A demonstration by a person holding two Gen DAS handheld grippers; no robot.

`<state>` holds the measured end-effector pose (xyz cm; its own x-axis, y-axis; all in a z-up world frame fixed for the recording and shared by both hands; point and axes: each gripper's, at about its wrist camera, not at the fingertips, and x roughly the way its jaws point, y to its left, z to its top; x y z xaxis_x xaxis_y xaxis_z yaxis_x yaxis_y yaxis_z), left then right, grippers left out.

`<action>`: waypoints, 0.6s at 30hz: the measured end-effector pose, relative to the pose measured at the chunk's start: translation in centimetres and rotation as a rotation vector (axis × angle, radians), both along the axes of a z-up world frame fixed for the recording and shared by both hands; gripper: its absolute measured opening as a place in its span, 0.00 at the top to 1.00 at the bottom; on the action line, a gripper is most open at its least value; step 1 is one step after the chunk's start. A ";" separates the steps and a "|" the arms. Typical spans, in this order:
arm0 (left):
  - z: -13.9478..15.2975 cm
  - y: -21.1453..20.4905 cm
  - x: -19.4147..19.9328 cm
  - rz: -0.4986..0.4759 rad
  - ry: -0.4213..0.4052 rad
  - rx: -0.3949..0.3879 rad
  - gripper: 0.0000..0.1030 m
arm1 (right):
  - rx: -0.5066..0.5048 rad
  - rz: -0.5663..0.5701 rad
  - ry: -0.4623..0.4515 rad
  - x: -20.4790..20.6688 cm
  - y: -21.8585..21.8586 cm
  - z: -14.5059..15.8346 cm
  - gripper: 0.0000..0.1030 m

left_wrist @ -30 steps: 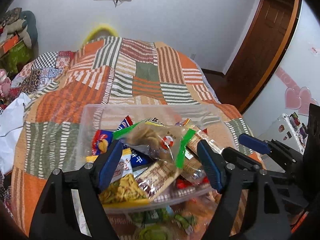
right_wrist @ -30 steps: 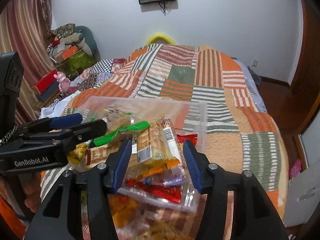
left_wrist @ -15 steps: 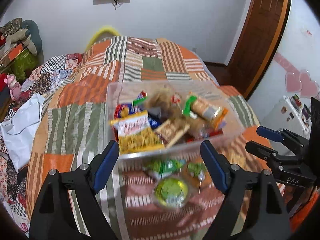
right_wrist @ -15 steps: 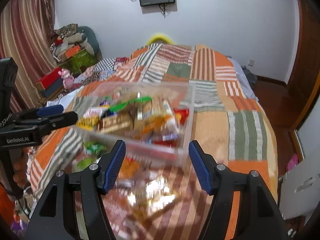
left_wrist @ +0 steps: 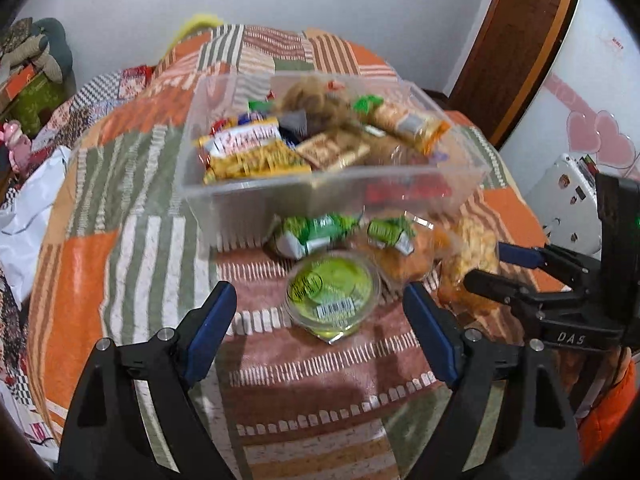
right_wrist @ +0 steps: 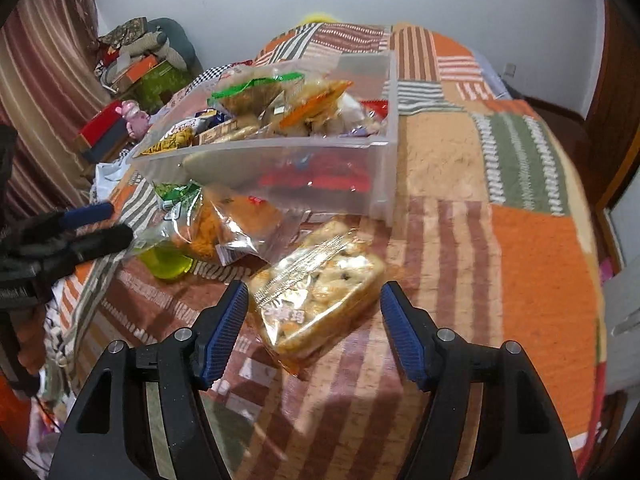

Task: Organize snacks
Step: 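Grasp the green jelly cup with the left tool while the right grasps the nut cracker bag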

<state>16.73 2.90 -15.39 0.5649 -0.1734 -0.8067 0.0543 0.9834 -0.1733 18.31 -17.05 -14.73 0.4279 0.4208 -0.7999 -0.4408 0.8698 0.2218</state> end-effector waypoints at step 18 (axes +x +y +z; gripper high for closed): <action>-3.3 -0.8 2.1 -0.001 0.028 -0.039 0.44 | 0.026 0.043 0.008 -0.2 -0.1 -0.5 0.45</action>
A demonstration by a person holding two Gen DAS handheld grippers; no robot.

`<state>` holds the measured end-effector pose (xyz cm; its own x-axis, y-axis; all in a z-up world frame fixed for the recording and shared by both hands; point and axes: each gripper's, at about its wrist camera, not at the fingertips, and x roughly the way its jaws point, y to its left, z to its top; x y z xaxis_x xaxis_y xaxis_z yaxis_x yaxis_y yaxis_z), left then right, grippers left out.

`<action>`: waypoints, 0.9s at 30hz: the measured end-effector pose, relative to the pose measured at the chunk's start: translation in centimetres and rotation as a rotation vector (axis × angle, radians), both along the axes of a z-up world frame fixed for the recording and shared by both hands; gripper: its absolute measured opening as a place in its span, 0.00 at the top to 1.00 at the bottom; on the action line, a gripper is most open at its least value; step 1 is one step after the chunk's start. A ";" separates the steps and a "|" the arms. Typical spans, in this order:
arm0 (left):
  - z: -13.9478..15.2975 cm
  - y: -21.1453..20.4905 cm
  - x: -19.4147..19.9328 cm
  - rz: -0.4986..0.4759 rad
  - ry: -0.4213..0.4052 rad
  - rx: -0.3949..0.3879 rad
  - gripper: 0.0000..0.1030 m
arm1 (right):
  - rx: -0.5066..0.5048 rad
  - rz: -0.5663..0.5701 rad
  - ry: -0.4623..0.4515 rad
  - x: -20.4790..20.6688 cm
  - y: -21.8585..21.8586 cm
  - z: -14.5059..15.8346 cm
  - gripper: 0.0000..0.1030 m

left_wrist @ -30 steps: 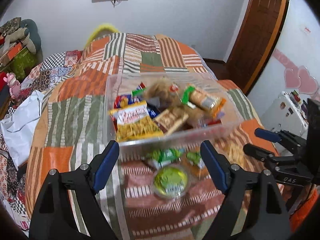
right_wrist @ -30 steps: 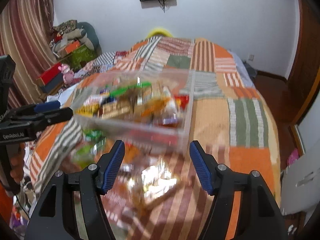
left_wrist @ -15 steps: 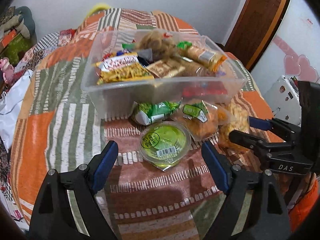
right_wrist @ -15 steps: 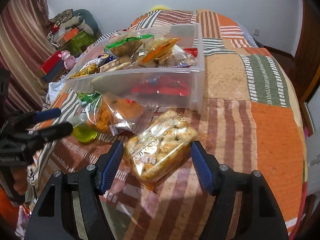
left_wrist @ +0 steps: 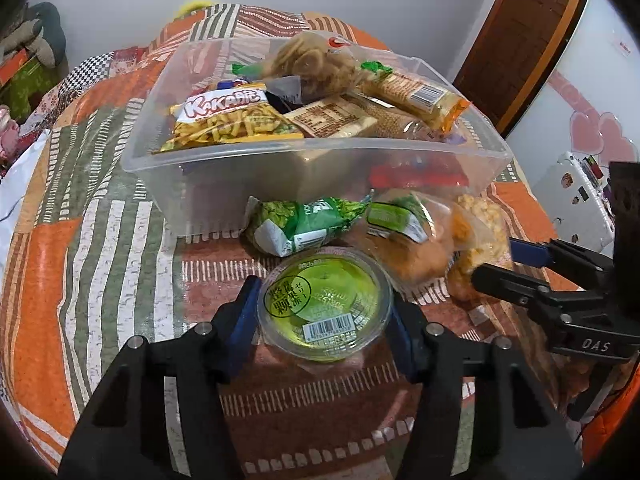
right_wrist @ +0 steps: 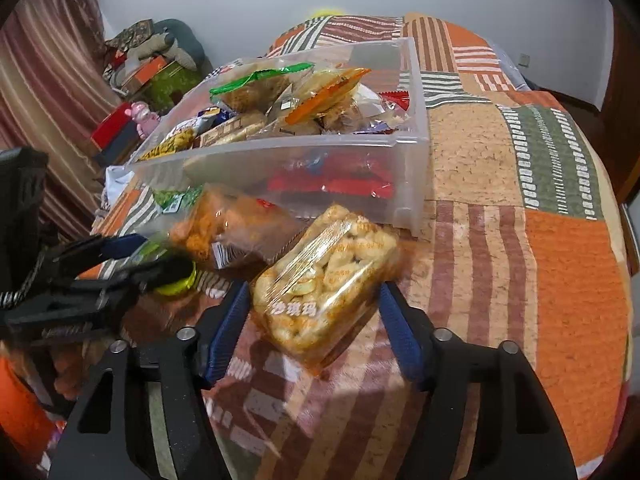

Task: Organize snacks
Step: 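Grasp the green jelly cup with the left tool while the right grasps the nut cracker bag, then lower the jelly cup and nut cracker bag into the clear box, open both tools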

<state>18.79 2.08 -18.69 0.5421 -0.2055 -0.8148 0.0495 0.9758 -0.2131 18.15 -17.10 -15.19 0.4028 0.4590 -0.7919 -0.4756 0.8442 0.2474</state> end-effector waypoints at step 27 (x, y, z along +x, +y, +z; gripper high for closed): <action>4.4 1.7 -3.8 0.027 -0.110 0.050 0.46 | -0.042 -0.069 0.015 2.5 0.3 -0.7 0.51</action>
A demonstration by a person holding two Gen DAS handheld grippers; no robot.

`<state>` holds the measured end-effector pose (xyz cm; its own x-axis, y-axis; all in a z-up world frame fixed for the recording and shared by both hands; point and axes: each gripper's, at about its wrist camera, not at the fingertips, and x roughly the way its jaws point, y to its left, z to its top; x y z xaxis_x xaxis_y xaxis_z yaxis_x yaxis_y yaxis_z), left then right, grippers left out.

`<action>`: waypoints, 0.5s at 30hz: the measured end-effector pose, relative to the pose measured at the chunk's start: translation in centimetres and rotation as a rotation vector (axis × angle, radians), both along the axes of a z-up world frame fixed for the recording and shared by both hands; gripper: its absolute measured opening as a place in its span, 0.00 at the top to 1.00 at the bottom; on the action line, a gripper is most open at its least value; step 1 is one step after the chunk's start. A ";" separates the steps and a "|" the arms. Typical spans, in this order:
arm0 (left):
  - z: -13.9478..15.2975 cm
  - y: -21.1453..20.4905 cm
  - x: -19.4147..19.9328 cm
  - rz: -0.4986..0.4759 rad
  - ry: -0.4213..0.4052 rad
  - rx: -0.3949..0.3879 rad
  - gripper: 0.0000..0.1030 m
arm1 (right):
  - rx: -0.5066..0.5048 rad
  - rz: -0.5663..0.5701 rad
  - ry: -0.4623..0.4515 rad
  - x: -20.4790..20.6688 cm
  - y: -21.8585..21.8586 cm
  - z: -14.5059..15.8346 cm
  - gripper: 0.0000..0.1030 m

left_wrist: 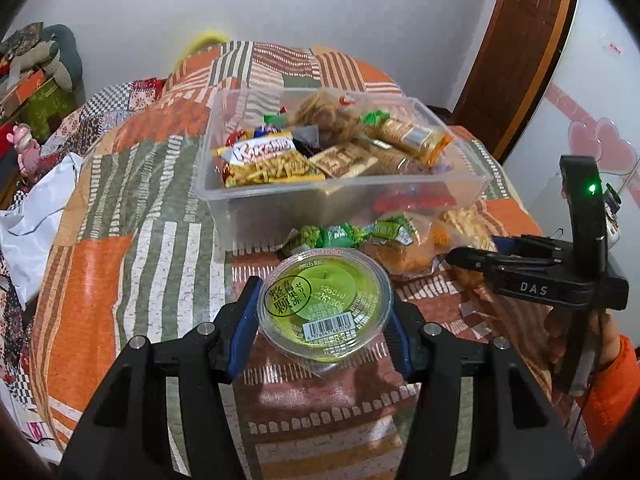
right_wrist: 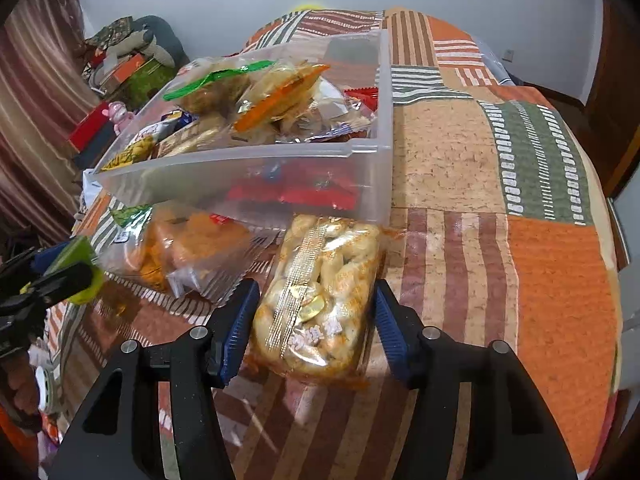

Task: Organize snacks
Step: 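Lower the jelly cup and nut cracker bag into the clear box, open both tools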

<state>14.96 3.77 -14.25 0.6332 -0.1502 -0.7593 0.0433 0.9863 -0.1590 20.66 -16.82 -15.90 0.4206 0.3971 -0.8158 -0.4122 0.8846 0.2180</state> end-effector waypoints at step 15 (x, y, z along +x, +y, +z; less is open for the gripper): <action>4.7 0.9 0.7 0.023 -0.116 -0.007 0.47 | 0.053 -0.033 -0.103 -2.1 -3.4 4.2 0.58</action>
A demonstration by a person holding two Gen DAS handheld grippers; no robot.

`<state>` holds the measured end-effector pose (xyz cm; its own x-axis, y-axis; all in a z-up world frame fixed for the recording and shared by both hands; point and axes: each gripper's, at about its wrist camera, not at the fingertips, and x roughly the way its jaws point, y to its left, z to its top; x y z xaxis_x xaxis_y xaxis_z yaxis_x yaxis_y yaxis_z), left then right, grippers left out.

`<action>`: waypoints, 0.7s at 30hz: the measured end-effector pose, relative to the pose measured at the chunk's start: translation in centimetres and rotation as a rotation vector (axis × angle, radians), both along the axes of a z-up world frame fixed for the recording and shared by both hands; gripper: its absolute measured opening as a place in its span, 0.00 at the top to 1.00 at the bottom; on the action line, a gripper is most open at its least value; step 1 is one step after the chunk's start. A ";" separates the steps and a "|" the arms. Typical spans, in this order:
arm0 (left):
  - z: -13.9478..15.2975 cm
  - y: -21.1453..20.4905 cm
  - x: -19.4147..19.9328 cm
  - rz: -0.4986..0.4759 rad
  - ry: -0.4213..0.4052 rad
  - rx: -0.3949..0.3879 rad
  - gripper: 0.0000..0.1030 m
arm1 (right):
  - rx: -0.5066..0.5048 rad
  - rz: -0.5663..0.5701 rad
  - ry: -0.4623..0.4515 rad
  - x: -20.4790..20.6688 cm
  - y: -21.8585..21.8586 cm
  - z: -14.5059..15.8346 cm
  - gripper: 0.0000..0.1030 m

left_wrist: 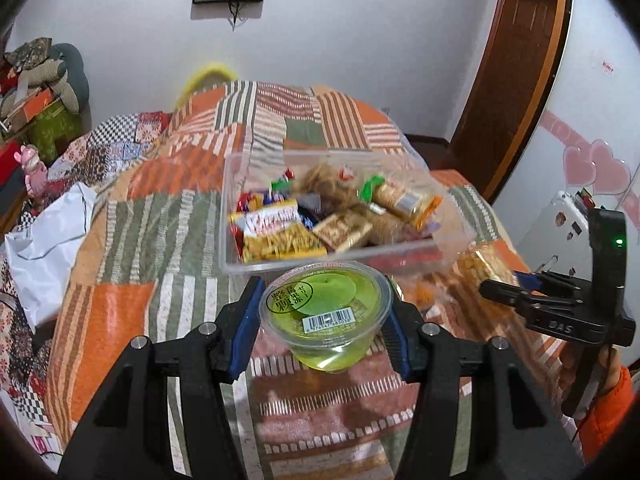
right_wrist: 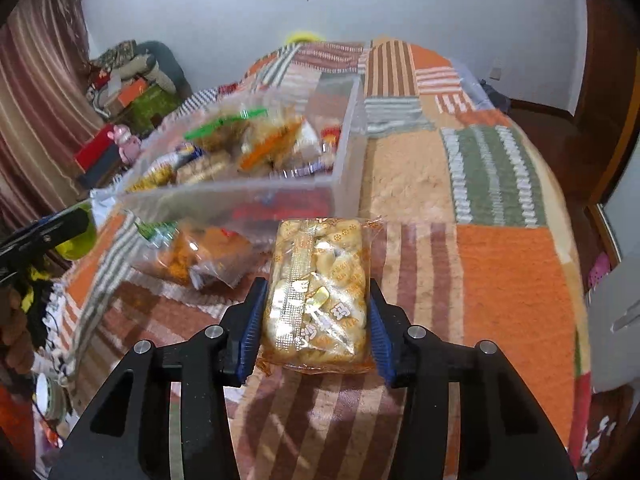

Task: Organize snacks
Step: 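Lower the jelly cup and nut cracker bag into the clear box, open both tools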

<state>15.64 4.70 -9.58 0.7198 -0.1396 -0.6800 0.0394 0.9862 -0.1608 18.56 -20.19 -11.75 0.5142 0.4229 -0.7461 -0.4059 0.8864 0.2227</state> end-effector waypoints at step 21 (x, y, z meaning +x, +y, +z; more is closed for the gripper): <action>2.2 -0.4 8.0 0.021 -0.045 -0.013 0.47 | 0.029 0.008 -0.174 5.6 3.6 4.8 0.58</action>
<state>23.63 4.32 -7.39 0.7523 -0.1328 -0.6453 0.0259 0.9847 -0.1724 24.14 -16.57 -6.97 0.6312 0.4476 -0.6334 -0.4472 0.8773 0.1743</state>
